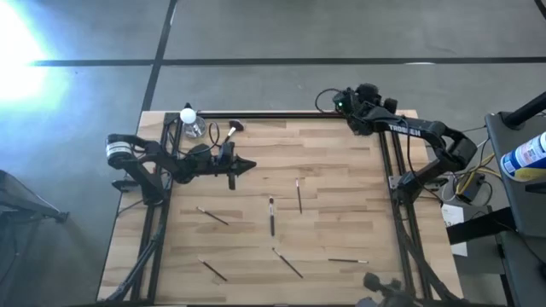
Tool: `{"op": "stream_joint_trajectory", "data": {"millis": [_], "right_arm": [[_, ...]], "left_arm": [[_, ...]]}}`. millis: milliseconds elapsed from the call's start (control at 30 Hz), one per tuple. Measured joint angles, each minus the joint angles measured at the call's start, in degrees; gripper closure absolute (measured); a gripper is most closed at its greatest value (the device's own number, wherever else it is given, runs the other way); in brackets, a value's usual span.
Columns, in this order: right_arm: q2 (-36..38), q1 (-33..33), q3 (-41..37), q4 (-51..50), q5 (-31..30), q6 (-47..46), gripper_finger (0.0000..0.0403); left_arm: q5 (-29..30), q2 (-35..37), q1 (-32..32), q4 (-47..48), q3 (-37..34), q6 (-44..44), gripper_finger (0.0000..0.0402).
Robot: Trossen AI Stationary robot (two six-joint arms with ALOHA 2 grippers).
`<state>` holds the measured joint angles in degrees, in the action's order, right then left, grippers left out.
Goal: Put items in baskets/containers
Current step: Put the foundation brush into the mesh organizer
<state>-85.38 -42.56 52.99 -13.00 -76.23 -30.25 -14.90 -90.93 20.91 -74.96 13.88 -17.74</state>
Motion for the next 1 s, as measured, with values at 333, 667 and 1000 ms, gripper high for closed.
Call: {"op": "stream_joint_trajectory", "data": {"millis": [333,667,1000], "right_arm": [[0.02,-3.74,-0.27,15.40,5.97,15.38,0.0395],[0.04,-8.13,-10.78,30.23,7.68,11.78,0.0395],[0.02,-8.51,-13.73,36.51,10.07,13.58,0.0395]], "left_arm": [[0.00,0.00,0.00,0.02,-0.10,0.00,0.0401],[0.00,0.00,0.00,0.55,-0.10,0.75,0.0401],[0.00,-0.01,0.00,0.50,-0.10,1.11,0.0401]]}}
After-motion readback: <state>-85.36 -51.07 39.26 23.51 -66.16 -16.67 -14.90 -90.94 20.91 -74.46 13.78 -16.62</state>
